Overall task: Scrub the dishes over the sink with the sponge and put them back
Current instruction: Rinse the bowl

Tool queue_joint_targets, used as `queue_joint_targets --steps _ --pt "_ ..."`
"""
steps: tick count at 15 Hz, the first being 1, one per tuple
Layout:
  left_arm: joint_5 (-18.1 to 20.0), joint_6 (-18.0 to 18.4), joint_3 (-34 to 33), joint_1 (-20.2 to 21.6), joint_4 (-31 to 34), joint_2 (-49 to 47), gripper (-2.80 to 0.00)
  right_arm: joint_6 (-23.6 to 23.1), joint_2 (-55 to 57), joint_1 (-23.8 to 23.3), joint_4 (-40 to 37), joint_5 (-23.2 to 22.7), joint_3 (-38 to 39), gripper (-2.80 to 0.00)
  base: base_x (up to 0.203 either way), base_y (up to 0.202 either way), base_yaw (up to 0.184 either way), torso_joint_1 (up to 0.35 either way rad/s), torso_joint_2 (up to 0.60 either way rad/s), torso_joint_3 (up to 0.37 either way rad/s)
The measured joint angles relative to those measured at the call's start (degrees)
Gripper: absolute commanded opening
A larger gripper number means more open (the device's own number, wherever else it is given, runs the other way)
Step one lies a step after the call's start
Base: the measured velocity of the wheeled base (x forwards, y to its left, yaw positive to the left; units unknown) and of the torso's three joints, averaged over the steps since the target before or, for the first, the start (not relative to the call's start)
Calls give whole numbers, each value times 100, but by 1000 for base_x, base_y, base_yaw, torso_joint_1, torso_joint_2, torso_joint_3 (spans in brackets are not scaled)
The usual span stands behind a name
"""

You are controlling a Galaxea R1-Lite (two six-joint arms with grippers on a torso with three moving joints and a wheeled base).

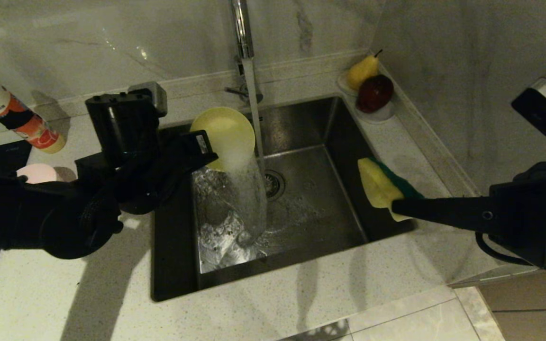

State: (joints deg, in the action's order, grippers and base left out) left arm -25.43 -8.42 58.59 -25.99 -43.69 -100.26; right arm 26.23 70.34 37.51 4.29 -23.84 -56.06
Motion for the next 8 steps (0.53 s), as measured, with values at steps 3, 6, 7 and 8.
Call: queue_joint_targets --steps 3,6,7,8 --pt "0 994 -637 26 -1443 288 -280 -5 19 0 19 -5 52 -280 0 0 0 0 0 0" --pt "124 1807 -1232 56 -2855 403 -280 -9 64 6 15 -16 74 -280 0 0 0 0 0 0" --pt "207 2051 -1383 67 -3269 415 -280 -9 79 6 15 -16 75 -280 0 0 0 0 0 0" --pt "266 2357 -1528 80 -3667 428 -280 -9 88 9 18 -11 75 -280 0 0 0 0 0 0"
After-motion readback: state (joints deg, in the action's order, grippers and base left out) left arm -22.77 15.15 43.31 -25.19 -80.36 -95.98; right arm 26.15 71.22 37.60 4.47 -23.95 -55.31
